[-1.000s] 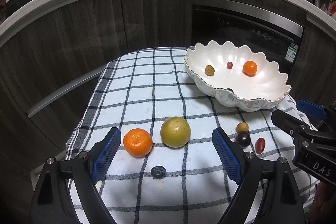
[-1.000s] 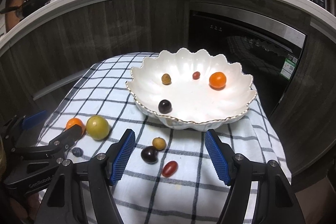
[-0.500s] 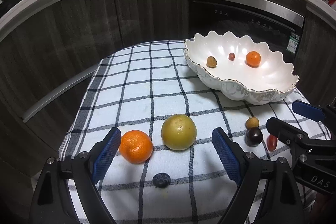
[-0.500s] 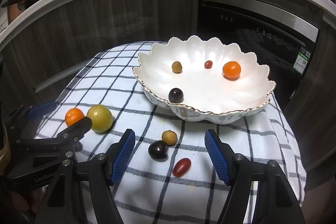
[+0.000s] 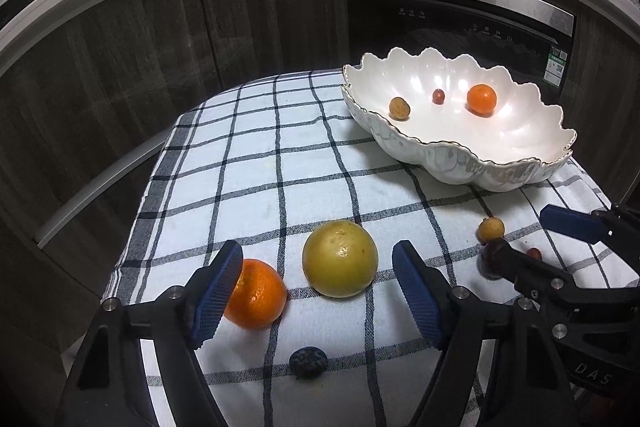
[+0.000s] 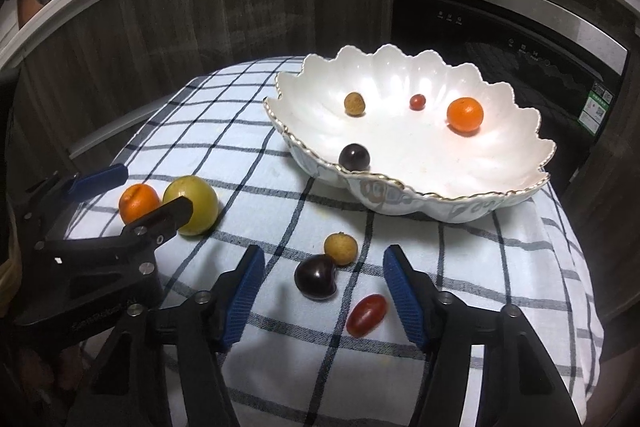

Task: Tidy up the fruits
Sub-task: 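Grasp the large yellow-green fruit with the left gripper while the right gripper grasps a dark plum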

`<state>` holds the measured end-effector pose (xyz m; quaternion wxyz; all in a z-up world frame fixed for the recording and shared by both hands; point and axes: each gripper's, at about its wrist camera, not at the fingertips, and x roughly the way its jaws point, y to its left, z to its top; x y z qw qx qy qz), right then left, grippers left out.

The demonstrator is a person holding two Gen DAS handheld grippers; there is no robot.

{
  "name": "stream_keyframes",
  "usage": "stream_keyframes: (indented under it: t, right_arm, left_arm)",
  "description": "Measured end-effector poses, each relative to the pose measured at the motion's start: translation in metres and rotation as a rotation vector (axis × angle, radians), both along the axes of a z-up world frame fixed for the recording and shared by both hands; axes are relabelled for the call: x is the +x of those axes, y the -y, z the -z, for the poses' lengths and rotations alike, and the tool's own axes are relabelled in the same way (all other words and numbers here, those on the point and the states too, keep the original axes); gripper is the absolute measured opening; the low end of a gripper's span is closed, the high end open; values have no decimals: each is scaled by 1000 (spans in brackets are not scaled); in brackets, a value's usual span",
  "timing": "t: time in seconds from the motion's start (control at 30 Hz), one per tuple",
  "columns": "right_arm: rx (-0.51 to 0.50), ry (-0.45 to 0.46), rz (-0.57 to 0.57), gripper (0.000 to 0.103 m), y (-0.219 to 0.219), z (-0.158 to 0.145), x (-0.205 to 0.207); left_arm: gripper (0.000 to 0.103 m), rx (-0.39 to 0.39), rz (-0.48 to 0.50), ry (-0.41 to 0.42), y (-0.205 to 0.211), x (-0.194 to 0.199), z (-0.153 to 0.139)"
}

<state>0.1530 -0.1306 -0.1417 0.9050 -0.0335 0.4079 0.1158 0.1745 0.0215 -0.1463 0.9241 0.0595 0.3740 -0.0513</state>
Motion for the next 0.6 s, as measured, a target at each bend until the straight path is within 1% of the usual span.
stream_keyframes:
  t: [0.2, 0.23, 0.3, 0.4, 0.47, 0.6]
  right_arm:
    - [0, -18, -11, 59, -2, 6, 2]
    - [1, -20, -12, 58, -2, 7, 2]
    - [3, -30, -16, 51, -3, 9, 3]
    - [6, -45, -21, 47, -4, 13, 6]
    - [3, -50, -23, 47, -5, 15, 7]
    - [3, -52, -24, 47, -6, 17, 8]
  left_arm:
    - [72, 0, 18, -9, 3, 4, 3]
    - [72, 3, 20, -9, 4, 5, 3]
    - [69, 6, 22, -11, 4, 7, 4]
    - [68, 10, 26, -16, 4, 10, 6]
    - [65, 10, 31, -18, 5, 12, 7]
    - [64, 1, 42, -28, 5, 14, 11]
